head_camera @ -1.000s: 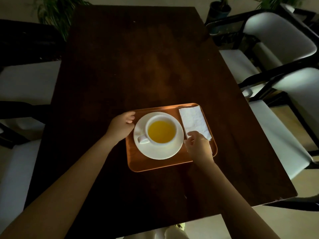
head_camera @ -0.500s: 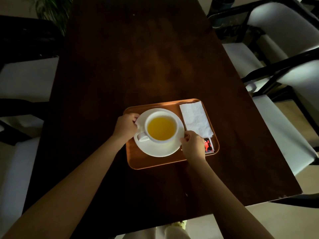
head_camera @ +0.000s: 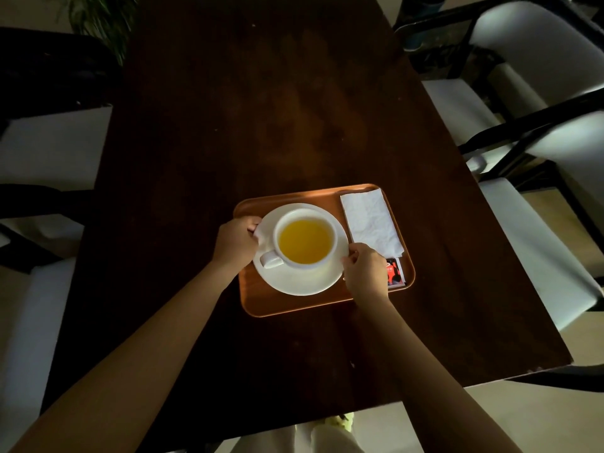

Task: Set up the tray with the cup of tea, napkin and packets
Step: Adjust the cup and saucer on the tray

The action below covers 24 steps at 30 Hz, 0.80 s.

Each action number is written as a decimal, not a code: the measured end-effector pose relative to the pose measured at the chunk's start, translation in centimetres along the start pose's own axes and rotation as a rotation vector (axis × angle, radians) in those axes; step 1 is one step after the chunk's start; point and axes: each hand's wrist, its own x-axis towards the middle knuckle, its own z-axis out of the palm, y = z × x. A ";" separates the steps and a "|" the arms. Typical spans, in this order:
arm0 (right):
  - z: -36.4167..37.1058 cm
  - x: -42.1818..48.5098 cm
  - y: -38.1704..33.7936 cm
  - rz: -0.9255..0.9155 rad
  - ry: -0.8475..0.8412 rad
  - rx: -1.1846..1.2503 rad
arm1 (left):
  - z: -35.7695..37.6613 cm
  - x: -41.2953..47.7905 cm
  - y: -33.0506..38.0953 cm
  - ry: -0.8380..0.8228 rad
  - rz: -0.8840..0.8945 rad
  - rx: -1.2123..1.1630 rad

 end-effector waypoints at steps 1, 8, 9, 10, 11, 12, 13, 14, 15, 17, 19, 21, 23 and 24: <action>0.0 0.0 0.0 -0.009 0.003 -0.002 | 0.0 -0.1 0.0 -0.002 -0.001 0.000; -1.1 0.1 -0.4 -0.140 0.084 -0.157 | -1.9 -2.2 0.8 -0.005 0.140 0.114; -1.4 0.4 -0.6 -0.198 0.053 -0.150 | -2.3 -2.8 1.0 -0.017 0.163 0.120; -1.8 0.8 -0.7 -0.256 -0.016 -0.120 | -2.7 -3.4 1.1 -0.049 0.184 0.111; -2.2 1.0 -0.9 -0.296 -0.108 -0.079 | -3.0 -4.1 1.2 -0.095 0.197 0.099; -2.5 1.2 -1.1 -0.309 -0.199 -0.036 | -3.1 -4.6 1.4 -0.140 0.198 0.103; -2.7 1.3 -1.2 -0.306 -0.272 -0.005 | -3.1 -5.1 1.6 -0.173 0.192 0.125; -2.8 1.4 -1.2 -0.302 -0.318 0.007 | -3.0 -5.4 1.8 -0.186 0.179 0.149; -2.8 1.4 -1.3 -0.306 -0.341 0.004 | -2.9 -5.5 2.0 -0.180 0.160 0.155; -2.6 1.4 -1.3 -0.328 -0.351 -0.012 | -2.8 -5.6 2.2 -0.141 0.129 0.122; -2.5 1.3 -1.2 -0.346 -0.339 -0.006 | -2.6 -5.5 2.2 -0.111 0.123 0.113; -2.5 1.3 -1.0 -0.351 -0.327 0.010 | -2.5 -5.5 2.1 -0.098 0.125 0.136; -2.4 1.2 -0.9 -0.351 -0.321 0.025 | -2.5 -5.5 2.1 -0.092 0.130 0.144; -2.3 1.1 -0.9 -0.351 -0.318 0.031 | -2.5 -5.4 2.0 -0.091 0.132 0.144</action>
